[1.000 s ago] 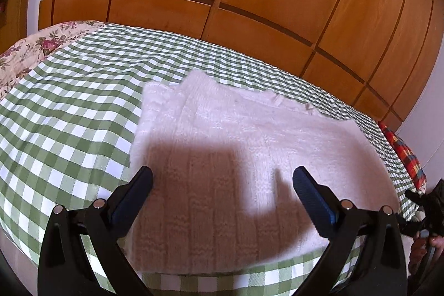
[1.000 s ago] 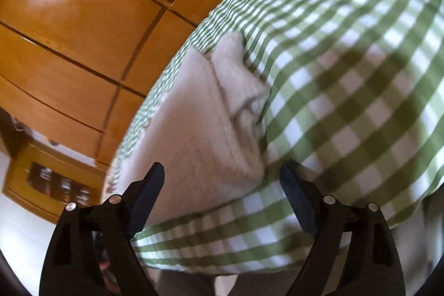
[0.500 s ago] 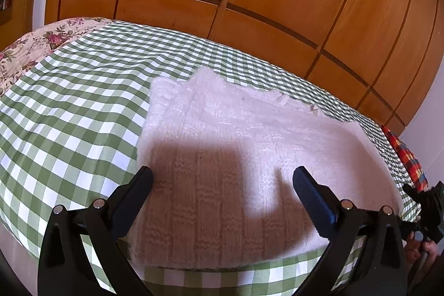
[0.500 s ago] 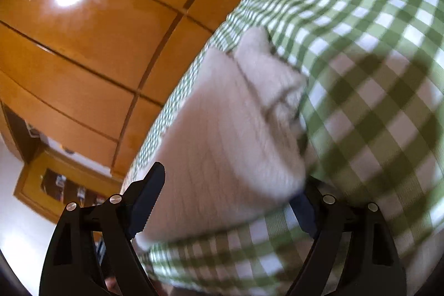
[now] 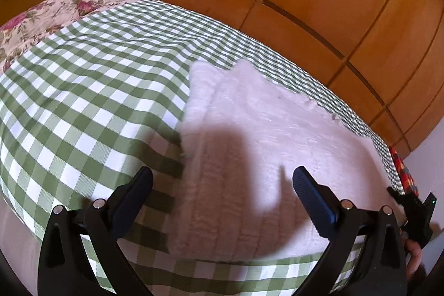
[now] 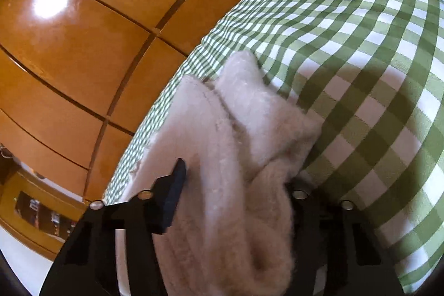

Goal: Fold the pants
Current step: 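Grasp the sweater end with the right tool and lift it, then fold the held sweater end over the folded stack with the right tool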

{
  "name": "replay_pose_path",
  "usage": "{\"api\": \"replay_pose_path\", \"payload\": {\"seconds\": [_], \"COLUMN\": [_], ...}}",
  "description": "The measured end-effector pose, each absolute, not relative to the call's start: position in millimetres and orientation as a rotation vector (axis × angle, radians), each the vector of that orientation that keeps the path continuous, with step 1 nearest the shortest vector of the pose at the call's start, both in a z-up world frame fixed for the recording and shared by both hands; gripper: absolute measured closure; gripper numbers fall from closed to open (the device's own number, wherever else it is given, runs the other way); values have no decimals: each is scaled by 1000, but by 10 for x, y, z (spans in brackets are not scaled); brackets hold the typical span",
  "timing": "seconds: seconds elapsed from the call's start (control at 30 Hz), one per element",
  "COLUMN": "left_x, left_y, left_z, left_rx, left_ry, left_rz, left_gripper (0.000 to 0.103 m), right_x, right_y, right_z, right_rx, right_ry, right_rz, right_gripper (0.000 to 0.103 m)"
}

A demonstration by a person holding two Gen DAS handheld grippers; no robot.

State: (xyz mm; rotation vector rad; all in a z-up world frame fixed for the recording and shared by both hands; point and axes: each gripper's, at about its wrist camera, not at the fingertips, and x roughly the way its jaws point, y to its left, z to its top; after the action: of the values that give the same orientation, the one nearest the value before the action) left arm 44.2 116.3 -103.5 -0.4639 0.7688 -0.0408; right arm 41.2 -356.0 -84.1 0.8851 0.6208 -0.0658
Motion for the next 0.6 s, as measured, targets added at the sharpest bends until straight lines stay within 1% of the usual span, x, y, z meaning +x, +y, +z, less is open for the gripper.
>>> {"api": "replay_pose_path", "payload": {"seconds": [0.07,0.13,0.23,0.33,0.6], "left_x": [449,449,448,418,310], "left_y": [1158,1131,1111,1142,1292], "left_z": [-1048,-1051,-1055,-1055,-1059], "left_rx": [-453,-430,-400,-385,-400], "left_ry": [773,778,788,799,837], "left_rz": [-41,-44,-49,-42,-18], "left_gripper": [2,2,2,2,2], "right_x": [433,406,377,330,335], "right_y": [-3624,-3674,-3710,-3700,-3647], "right_z": [-888,-917,-933,-892,-597], "right_rx": [915,940,972,988,974], "right_ry": [619,622,635,650,648], "right_rz": [-54,-38,-19,-9,3], "right_gripper": [63,71,77,81,83]}}
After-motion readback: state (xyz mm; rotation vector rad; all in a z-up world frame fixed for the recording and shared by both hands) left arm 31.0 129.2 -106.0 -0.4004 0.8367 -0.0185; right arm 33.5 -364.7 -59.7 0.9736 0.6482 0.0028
